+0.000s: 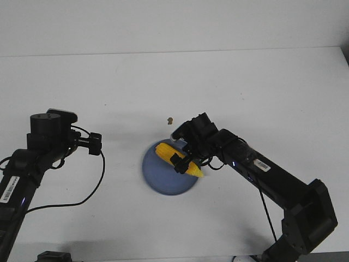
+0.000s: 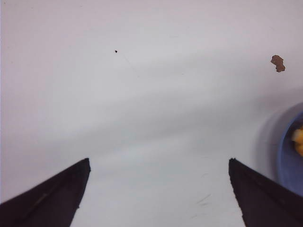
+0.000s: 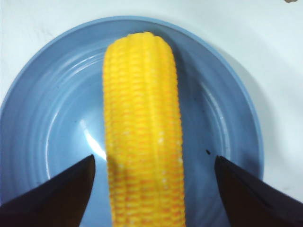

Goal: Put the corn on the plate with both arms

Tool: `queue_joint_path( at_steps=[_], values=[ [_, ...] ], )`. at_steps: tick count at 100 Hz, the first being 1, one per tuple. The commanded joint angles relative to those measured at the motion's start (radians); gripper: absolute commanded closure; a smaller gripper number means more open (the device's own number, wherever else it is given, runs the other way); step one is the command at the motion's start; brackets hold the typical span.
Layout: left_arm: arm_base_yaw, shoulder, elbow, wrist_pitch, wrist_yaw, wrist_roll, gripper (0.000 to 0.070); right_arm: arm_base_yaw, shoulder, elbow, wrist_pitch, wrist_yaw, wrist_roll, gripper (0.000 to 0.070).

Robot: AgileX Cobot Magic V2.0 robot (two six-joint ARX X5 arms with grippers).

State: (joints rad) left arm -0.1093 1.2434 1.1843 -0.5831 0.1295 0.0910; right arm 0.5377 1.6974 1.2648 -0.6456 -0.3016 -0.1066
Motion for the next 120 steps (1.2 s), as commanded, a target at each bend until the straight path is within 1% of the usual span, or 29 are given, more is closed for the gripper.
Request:
queue_joint_path(
  at_steps=[1, 15, 30, 44, 67, 83, 97, 114, 120],
  values=[
    [-0.001, 0.007, 0.011, 0.007, 0.001, -0.002, 0.0105, -0.006, -0.023, 0.011, 0.009, 0.016, 0.009, 0.0169],
    [-0.001, 0.007, 0.011, 0.006, 0.001, -0.002, 0.0105, -0.06, -0.08, 0.011, 0.003, 0.034, 0.009, 0.0169],
    [-0.001, 0.007, 0.011, 0.006, 0.001, 0.005, 0.0116, -0.148, -0.169, 0.011, -0.018, 0.044, 0.001, 0.0169],
    [-0.001, 0.007, 0.011, 0.006, 0.001, 0.006, 0.0116, -0.256, -0.271, 0.01, -0.036, 0.045, -0.008, 0.0169],
    [-0.001, 0.007, 0.011, 0.006, 0.001, -0.003, 0.0115, -0.451, -0.44, 0.01, -0.091, 0.043, -0.048, 0.0169],
    [-0.001, 0.005, 0.011, 0.006, 0.001, -0.003, 0.0115, -0.542, -0.535, 0.006, -0.103, 0.04, -0.042, 0.0169],
    [-0.001, -0.012, 0.011, 0.005, 0.001, -0.003, 0.0116, -0.566, -0.628, -0.048, -0.059, 0.042, -0.038, 0.0169],
    [-0.001, -0.053, 0.011, 0.005, 0.001, -0.006, 0.0116, -0.565, -0.789, -0.213, 0.069, 0.045, -0.022, 0.0169],
    [-0.001, -0.077, 0.008, 0.006, 0.005, -0.019, 0.0116, -0.565, -0.851, -0.274, 0.104, 0.045, -0.02, 0.0169]
  ],
)
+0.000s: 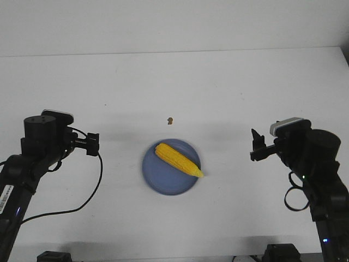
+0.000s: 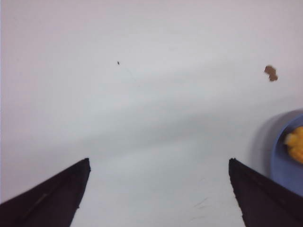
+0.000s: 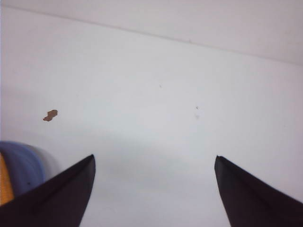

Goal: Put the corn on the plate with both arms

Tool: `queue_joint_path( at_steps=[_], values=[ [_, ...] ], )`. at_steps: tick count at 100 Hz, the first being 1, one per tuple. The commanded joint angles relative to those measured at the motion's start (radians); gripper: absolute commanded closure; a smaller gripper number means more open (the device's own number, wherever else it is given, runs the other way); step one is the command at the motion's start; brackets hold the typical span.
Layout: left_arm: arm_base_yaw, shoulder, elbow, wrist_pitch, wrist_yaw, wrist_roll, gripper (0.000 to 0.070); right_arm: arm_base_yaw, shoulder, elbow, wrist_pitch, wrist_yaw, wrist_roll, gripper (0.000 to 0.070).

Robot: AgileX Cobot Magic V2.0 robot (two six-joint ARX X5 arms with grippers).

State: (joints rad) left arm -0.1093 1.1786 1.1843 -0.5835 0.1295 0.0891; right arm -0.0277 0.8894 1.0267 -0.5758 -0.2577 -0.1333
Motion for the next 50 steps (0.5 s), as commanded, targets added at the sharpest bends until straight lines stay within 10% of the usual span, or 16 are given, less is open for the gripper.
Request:
queue_joint_path(
  at_steps=[1, 50],
  values=[
    [-0.001, -0.017, 0.007, 0.009, 0.008, -0.019, 0.0117, 0.0, -0.053, -0.045, 0.039, 0.001, 0.006, 0.0169],
    [-0.002, -0.485, -0.386, 0.254, 0.003, -0.083, 0.0118, 0.0, -0.447, -0.383, 0.138, 0.016, 0.088, 0.017]
  ],
)
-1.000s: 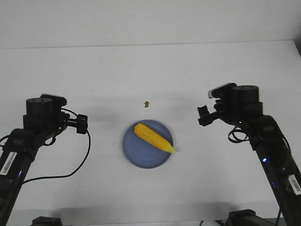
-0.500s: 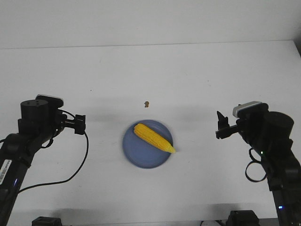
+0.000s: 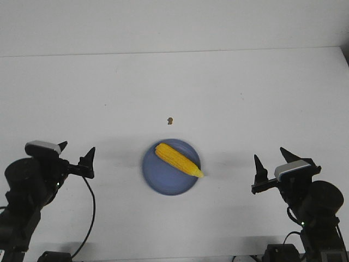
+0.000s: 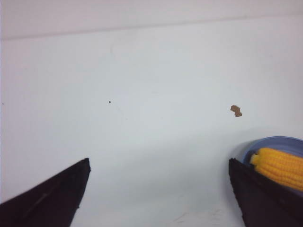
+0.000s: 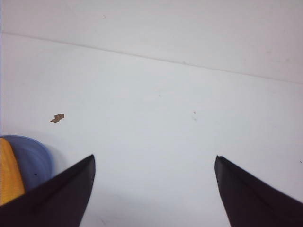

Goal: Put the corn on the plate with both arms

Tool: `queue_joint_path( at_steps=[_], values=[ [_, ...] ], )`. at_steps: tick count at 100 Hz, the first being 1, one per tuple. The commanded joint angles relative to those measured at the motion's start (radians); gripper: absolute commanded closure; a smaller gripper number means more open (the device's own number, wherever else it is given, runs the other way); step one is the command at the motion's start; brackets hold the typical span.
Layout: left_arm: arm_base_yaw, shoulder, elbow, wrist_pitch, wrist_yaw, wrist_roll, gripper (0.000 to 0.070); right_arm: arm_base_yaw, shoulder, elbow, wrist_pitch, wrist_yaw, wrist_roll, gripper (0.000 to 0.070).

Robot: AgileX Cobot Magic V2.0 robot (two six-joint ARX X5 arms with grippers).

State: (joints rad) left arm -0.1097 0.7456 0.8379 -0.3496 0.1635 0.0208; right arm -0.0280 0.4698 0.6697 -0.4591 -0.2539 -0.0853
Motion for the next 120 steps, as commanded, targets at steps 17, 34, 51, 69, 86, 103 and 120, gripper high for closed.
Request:
queue_joint_path(
  at_steps=[17, 34, 51, 69, 86, 103, 120],
  values=[
    [-0.002, -0.195, -0.149, 0.015, -0.064, -0.014, 0.0118, 0.0, -0.121, -0.079, 0.057, 0.02, 0.067, 0.017],
    [-0.002, -0.248, -0.173, -0.002, -0.07, -0.014, 0.0118, 0.0, -0.157, -0.079, 0.038, 0.08, 0.067, 0.0171],
    [-0.002, -0.253, -0.173, -0.001, -0.07, -0.014, 0.0122, 0.0, -0.156, -0.079, 0.024, 0.101, 0.067, 0.0292],
    [-0.002, -0.253, -0.173, -0.002, -0.07, -0.014, 0.0568, 0.0, -0.156, -0.079, 0.031, 0.101, 0.063, 0.0605],
    [-0.002, -0.253, -0.173, -0.002, -0.069, -0.014, 0.0695, 0.0, -0.156, -0.079, 0.028, 0.101, 0.062, 0.0692],
    [-0.002, -0.253, -0.173, 0.0, -0.069, -0.014, 0.0695, 0.0, -0.156, -0.079, 0.029, 0.1, 0.063, 0.0692],
    [-0.002, -0.257, -0.173, 0.0, -0.069, -0.014, 0.0694, 0.0, -0.156, -0.079, 0.043, 0.1, 0.063, 0.0692]
  ],
)
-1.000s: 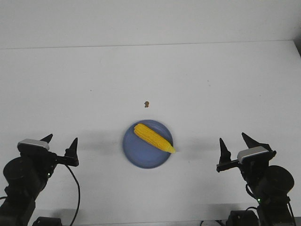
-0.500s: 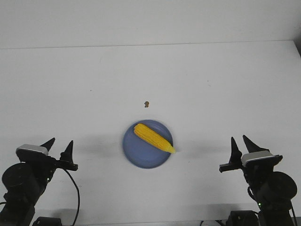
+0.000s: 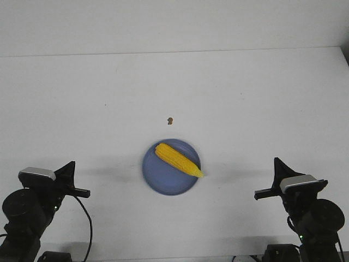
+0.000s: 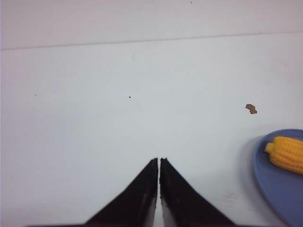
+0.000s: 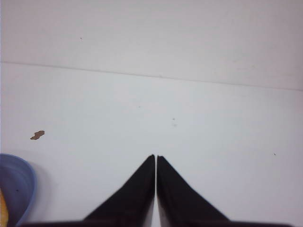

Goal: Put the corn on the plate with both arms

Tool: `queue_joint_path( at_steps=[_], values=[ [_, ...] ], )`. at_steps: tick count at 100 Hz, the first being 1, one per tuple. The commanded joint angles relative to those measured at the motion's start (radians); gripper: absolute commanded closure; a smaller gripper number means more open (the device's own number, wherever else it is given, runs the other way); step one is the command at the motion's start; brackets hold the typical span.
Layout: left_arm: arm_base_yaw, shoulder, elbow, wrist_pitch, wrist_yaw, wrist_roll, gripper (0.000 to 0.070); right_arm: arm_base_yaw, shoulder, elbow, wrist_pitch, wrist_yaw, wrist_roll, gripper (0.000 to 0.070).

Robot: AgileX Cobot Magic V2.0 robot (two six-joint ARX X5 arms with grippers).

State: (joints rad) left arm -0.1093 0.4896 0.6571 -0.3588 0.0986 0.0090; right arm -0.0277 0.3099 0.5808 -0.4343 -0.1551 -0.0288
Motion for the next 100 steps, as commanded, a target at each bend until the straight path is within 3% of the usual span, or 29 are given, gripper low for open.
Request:
queue_joint_path(
  at_steps=[1, 81, 100],
  values=[
    [-0.002, -0.002, 0.008, 0.01, -0.005, -0.002, 0.0694, 0.0, 0.003, 0.01, 0.019, 0.001, 0.006, 0.0692],
    [-0.002, -0.047, 0.008, 0.011, -0.006, -0.002, 0.0695, 0.0, 0.003, 0.01, 0.04, 0.0, 0.006, 0.0692],
    [-0.002, -0.071, 0.007, 0.076, -0.025, 0.063, 0.0694, 0.0, 0.003, 0.01, 0.04, 0.0, 0.006, 0.0692]
  ],
)
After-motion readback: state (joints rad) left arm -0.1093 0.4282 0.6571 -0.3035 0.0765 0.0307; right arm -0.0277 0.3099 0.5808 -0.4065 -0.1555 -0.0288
